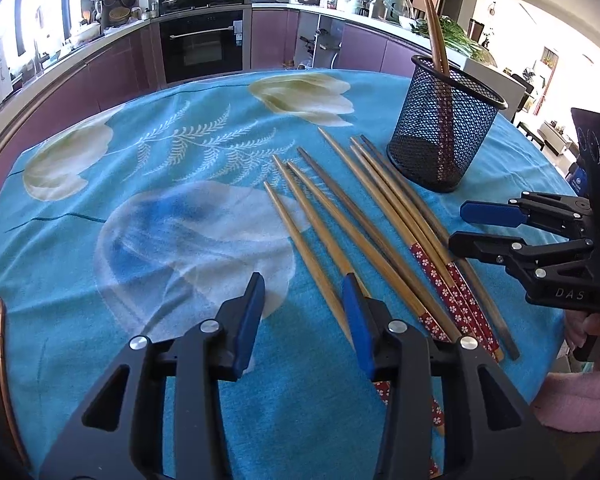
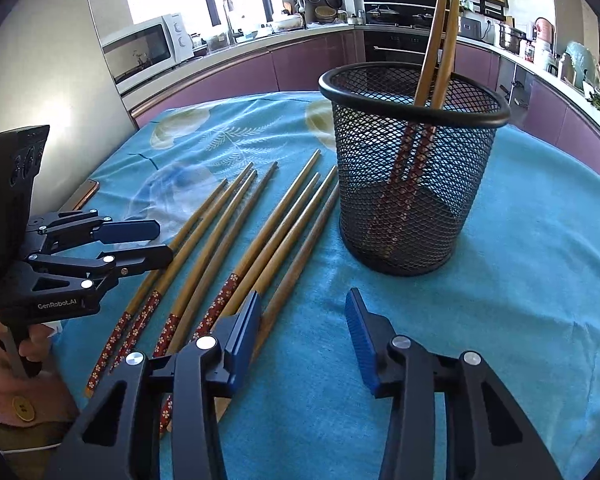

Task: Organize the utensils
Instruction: 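Close the left tool on a chopstick while the right tool grasps another chopstick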

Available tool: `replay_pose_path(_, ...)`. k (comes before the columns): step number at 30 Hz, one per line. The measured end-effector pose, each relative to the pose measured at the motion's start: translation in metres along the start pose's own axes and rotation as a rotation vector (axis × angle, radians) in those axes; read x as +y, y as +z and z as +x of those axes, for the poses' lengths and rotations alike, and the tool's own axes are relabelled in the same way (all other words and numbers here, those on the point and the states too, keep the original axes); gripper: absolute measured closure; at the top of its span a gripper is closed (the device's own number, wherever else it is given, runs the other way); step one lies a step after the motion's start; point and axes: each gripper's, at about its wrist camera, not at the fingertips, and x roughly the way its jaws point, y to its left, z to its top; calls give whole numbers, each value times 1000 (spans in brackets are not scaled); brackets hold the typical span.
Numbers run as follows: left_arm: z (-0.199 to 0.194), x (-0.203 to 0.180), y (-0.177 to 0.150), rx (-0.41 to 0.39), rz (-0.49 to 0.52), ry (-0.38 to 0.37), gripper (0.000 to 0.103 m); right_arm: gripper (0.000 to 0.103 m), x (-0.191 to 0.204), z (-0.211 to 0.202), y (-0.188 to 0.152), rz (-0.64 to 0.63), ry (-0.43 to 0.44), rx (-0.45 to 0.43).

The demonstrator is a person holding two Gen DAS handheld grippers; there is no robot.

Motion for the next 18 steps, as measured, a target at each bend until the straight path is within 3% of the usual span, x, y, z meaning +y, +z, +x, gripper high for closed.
replay_pose_path(12, 4, 5, 5, -3, -6, 5, 71, 61, 11, 15, 13, -14, -49, 1)
replay_pose_path(14, 6, 5, 7, -6, -11, 13, 76, 65, 10, 17, 15, -1, -53, -4)
replay_pose_path(18, 7, 10, 8, -16, -53, 17, 88, 84, 3, 17, 16, 50, -31, -10)
